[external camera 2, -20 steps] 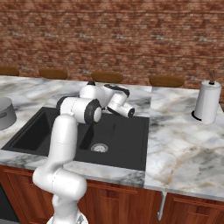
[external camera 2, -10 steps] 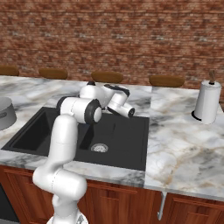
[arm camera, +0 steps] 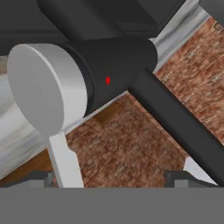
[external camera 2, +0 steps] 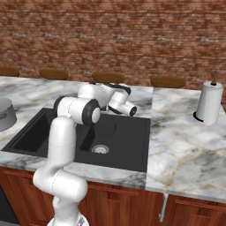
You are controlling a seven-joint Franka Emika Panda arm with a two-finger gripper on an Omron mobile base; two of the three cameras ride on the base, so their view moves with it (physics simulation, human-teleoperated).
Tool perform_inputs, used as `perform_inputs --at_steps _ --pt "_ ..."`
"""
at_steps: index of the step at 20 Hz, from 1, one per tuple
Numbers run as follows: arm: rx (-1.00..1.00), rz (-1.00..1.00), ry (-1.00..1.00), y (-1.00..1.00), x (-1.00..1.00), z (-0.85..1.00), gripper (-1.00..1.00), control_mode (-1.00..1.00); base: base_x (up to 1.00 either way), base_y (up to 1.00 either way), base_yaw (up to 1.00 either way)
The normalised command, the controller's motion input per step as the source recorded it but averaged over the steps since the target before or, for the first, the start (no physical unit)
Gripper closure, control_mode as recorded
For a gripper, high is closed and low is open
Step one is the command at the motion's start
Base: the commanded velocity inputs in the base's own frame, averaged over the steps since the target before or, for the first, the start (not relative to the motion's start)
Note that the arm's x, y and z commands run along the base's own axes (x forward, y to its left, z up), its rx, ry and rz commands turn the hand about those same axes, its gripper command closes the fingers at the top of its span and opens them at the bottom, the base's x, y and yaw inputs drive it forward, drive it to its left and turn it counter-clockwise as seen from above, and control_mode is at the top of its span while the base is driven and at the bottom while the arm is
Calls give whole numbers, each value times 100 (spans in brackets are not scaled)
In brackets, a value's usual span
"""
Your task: Dump the broccoli from the pot into the sink. Then turn on the water and wash the broccoli. Then turn off the water and put the broccoli back in the pot.
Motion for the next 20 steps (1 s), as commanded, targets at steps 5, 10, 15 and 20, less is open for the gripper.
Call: perform_inputs --at_steps 5,10,15,20 --pt "-1 0 0 -4 -33 26 -100 -100 0 0 0" --pt "-2 0 0 -5 -43 34 -100 -100 0 0 0" --pt "-2 0 0 -4 -47 52 -100 -100 0 0 0" --pt "-4 0 0 0 -43 60 -100 -100 0 0 0"
